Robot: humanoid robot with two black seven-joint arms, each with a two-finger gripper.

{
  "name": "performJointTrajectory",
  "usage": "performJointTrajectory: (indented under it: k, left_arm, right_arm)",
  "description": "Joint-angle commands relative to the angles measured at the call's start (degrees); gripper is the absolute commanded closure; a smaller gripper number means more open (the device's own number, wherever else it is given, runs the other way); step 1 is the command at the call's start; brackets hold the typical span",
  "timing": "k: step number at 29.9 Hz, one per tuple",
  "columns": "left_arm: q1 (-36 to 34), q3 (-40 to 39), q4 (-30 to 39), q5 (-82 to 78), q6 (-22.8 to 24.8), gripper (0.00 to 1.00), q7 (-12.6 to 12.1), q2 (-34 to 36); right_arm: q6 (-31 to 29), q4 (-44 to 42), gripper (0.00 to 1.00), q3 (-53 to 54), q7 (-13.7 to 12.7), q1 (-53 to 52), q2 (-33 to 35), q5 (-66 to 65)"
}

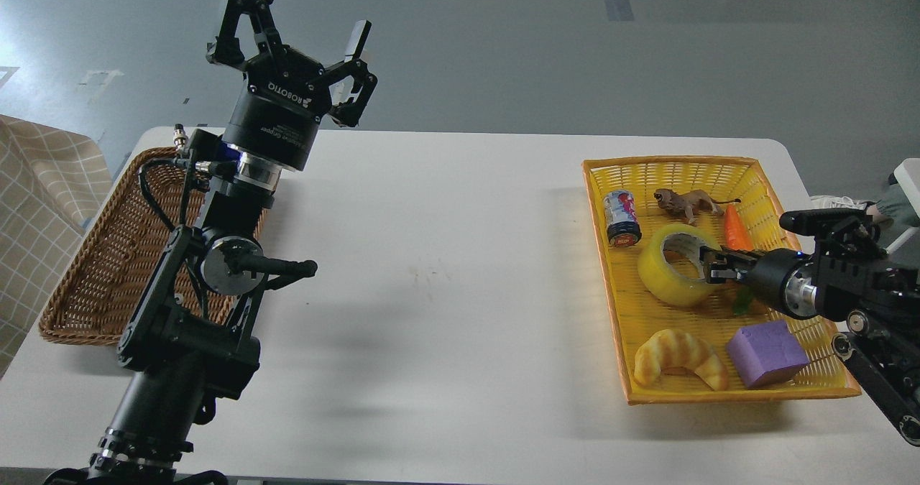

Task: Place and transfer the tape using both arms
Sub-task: 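Lift the tape roll with the right gripper and carry it toward the table center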

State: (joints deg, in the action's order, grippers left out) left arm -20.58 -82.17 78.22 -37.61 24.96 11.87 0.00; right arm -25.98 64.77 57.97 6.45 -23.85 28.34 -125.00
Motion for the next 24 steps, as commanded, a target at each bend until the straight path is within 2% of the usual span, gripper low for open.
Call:
performJointTrajectory:
  k: [1, 4, 12, 20, 24]
  left_arm:
    - [0.01, -0.01, 0.0, 0.0, 0.0, 0.02, 0.0, 0.0]
    - [0.01, -0.01, 0.0, 0.0, 0.0, 0.02, 0.0, 0.0]
    - [-0.25, -0.01, 0.0, 0.0, -0.09, 0.02, 0.0, 0.0]
    - [0.01, -0.1, 0.0, 0.08, 0.0, 0.02, 0.0, 0.0]
    - [0.01, -0.1, 0.0, 1.66, 0.0, 0.02, 0.0, 0.0]
  right_arm:
    - [-0.64, 4.38, 0.85, 0.21, 1.54, -0.32, 4.07, 0.0]
    - [-1.87, 6.32, 0.86, 0.47, 2.25, -1.28, 6.19, 0.0]
    - [-2.02, 6.16, 0.86, -0.05, 2.25, -10.15, 5.59, 0.0]
    - [-2.02, 5.63, 0.88, -4.44, 1.63, -18.51, -6.36, 0.0]
    - [-2.02, 3.26, 0.91, -11.89, 1.28, -22.19, -11.8, 0.0]
